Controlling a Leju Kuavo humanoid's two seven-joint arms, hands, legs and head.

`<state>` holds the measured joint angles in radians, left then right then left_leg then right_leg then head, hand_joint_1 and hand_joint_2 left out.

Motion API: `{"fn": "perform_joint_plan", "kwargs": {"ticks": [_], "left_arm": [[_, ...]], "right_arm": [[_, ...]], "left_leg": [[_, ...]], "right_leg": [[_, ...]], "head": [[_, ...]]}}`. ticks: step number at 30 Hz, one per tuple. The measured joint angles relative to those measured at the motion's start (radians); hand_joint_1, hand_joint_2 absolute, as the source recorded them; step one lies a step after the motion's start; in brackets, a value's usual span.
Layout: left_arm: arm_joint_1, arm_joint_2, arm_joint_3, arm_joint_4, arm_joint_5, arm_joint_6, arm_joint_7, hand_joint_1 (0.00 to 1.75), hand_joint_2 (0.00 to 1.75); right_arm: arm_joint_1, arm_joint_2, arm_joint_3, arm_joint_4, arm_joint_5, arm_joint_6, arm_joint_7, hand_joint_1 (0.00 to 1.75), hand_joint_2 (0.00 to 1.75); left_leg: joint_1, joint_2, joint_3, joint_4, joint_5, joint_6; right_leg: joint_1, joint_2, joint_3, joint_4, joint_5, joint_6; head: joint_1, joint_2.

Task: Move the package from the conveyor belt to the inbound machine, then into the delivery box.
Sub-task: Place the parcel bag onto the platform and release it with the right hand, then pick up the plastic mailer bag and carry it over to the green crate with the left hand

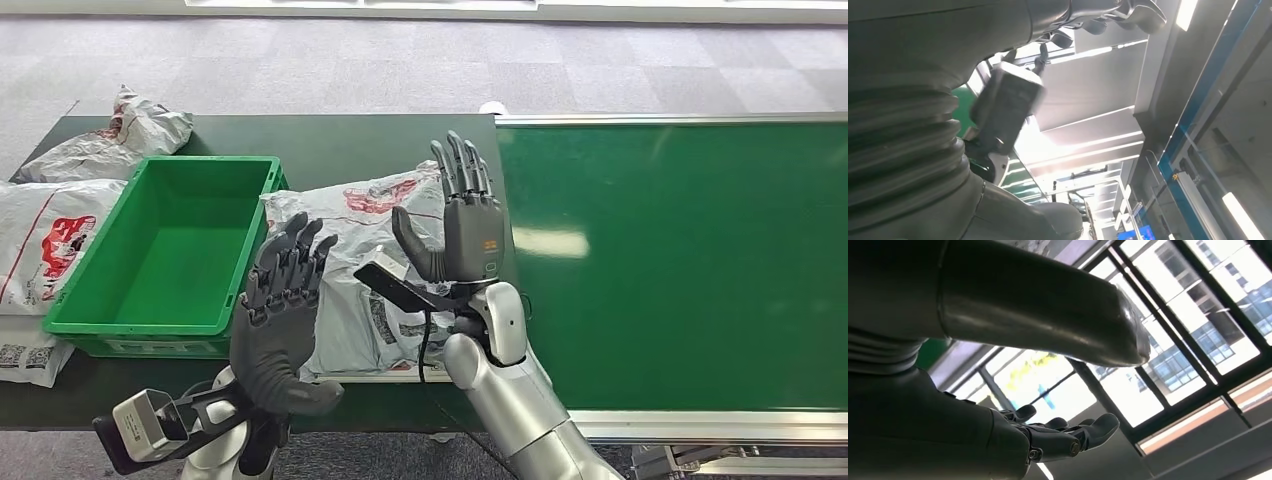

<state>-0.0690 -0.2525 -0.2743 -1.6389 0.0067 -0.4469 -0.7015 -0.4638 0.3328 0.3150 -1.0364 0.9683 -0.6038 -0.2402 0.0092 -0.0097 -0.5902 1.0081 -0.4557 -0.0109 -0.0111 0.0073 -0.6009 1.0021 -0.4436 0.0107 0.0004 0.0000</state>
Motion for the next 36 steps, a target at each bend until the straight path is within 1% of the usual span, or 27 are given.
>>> {"fn": "perform_joint_plan", "kwargs": {"ticks": [1, 3, 13, 14, 15, 17, 19, 20, 22, 25, 28, 30, 33, 35, 36], "left_arm": [[0.000, 0.000, 0.000, 0.001, -0.003, 0.000, 0.000, 0.00, 1.75], [0.000, 0.000, 0.000, 0.002, -0.005, 0.000, 0.000, 0.00, 1.75], [-0.002, 0.000, 0.000, 0.006, -0.006, 0.001, 0.000, 0.00, 1.75], [-0.002, 0.000, 0.000, 0.006, -0.011, 0.004, 0.000, 0.00, 1.75], [-0.002, 0.000, 0.000, 0.007, -0.022, 0.011, 0.000, 0.00, 1.75], [-0.003, -0.001, -0.001, 0.012, -0.062, 0.041, 0.004, 0.00, 1.75], [-0.006, -0.001, -0.001, 0.020, -0.127, 0.094, 0.021, 0.00, 1.75], [-0.009, -0.001, -0.001, 0.028, -0.169, 0.133, 0.034, 0.00, 1.75], [-0.021, 0.001, -0.001, 0.052, -0.270, 0.228, 0.065, 0.00, 1.75], [-0.057, 0.011, 0.000, 0.113, -0.468, 0.399, 0.141, 0.00, 1.75], [-0.128, 0.027, 0.000, 0.203, -0.716, 0.554, 0.268, 0.00, 1.75], [-0.186, 0.035, -0.001, 0.274, -0.862, 0.616, 0.355, 0.00, 1.75], [-0.279, 0.039, -0.009, 0.399, -1.091, 0.676, 0.479, 0.00, 1.75], [-0.344, 0.040, -0.017, 0.502, -1.212, 0.700, 0.542, 0.00, 1.75], [-0.373, 0.039, -0.022, 0.553, -1.248, 0.707, 0.561, 0.00, 1.75]], "right_arm": [[0.006, -0.001, -0.009, -0.015, -0.062, 0.006, -0.031, 0.00, 0.00], [0.014, -0.003, -0.024, -0.039, -0.110, 0.013, -0.056, 0.00, 0.00], [0.030, -0.008, -0.048, -0.085, -0.111, 0.017, -0.066, 0.00, 0.00], [0.032, -0.008, -0.049, -0.087, -0.124, 0.012, -0.079, 0.00, 0.00], [0.037, -0.008, -0.052, -0.097, -0.150, -0.002, -0.112, 0.00, 0.00], [0.062, -0.005, -0.071, -0.149, -0.219, -0.048, -0.229, 0.00, 0.87], [0.103, 0.001, -0.115, -0.258, -0.270, -0.084, -0.354, 0.00, 1.75], [0.125, 0.004, -0.143, -0.331, -0.288, -0.091, -0.398, 0.00, 1.75], [0.168, 0.008, -0.193, -0.496, -0.314, -0.096, -0.442, 0.00, 1.75], [0.213, 0.009, -0.236, -0.748, -0.329, -0.100, -0.457, 0.00, 1.75], [0.232, 0.008, -0.244, -0.921, -0.323, -0.099, -0.459, 0.00, 1.75], [0.237, 0.007, -0.244, -0.990, -0.319, -0.098, -0.460, 0.00, 1.75], [0.241, 0.007, -0.241, -1.040, -0.300, -0.096, -0.442, 0.00, 1.75], [0.241, 0.007, -0.229, -1.060, -0.282, -0.095, -0.425, 0.00, 1.75], [0.240, 0.007, -0.223, -1.067, -0.283, -0.094, -0.426, 0.00, 1.75]], "left_leg": [[0.000, 0.000, 0.000, 0.000, 0.000, 0.000], [0.000, 0.000, 0.000, 0.000, 0.000, 0.000], [0.000, 0.002, 0.000, 0.000, 0.000, 0.000], [0.000, 0.002, 0.000, 0.000, 0.000, 0.000], [0.000, 0.001, 0.000, 0.000, 0.000, 0.000], [0.000, 0.000, 0.000, 0.000, 0.000, 0.000], [0.000, -0.001, 0.000, 0.000, 0.000, 0.000], [0.000, -0.001, -0.001, 0.000, -0.001, 0.000], [0.000, -0.002, -0.002, 0.000, -0.001, 0.001], [-0.001, -0.002, -0.002, 0.000, -0.002, 0.001], [-0.001, -0.002, -0.001, 0.000, -0.002, 0.001], [-0.001, -0.001, -0.001, 0.000, -0.001, 0.001], [-0.001, -0.001, 0.000, 0.000, 0.000, 0.001], [-0.001, -0.001, 0.000, 0.000, 0.001, 0.001], [-0.001, -0.001, 0.000, 0.000, 0.002, 0.000]], "right_leg": [[0.000, 0.000, 0.000, 0.000, 0.000, 0.000], [0.000, 0.001, 0.000, 0.000, 0.000, 0.000], [0.000, 0.001, 0.000, 0.000, 0.000, 0.000], [0.000, 0.001, 0.000, 0.000, 0.000, 0.000], [0.000, 0.001, 0.000, 0.000, 0.000, 0.000], [0.000, 0.001, -0.001, 0.000, 0.000, 0.000], [0.000, 0.000, -0.001, 0.000, 0.000, 0.000], [0.000, 0.000, -0.001, 0.000, 0.000, 0.000], [-0.001, -0.001, -0.001, 0.000, 0.000, 0.001], [-0.002, -0.002, -0.001, -0.001, -0.001, 0.001], [-0.002, -0.001, -0.001, -0.001, -0.001, 0.001], [-0.001, -0.001, -0.001, -0.001, 0.000, 0.001], [-0.001, -0.001, 0.000, 0.000, 0.001, 0.001], [-0.001, -0.001, 0.000, 0.000, 0.002, 0.001], [-0.001, -0.001, 0.000, 0.000, 0.003, 0.001]], "head": [[0.000, 0.000], [0.000, 0.000], [0.000, 0.000], [0.000, 0.000], [0.000, 0.000], [0.000, 0.000], [0.000, 0.000], [0.000, 0.000], [0.000, 0.000], [0.000, 0.000], [0.000, 0.000], [0.000, 0.000], [0.000, 0.000], [0.000, 0.000], [0.000, 0.000]]}}
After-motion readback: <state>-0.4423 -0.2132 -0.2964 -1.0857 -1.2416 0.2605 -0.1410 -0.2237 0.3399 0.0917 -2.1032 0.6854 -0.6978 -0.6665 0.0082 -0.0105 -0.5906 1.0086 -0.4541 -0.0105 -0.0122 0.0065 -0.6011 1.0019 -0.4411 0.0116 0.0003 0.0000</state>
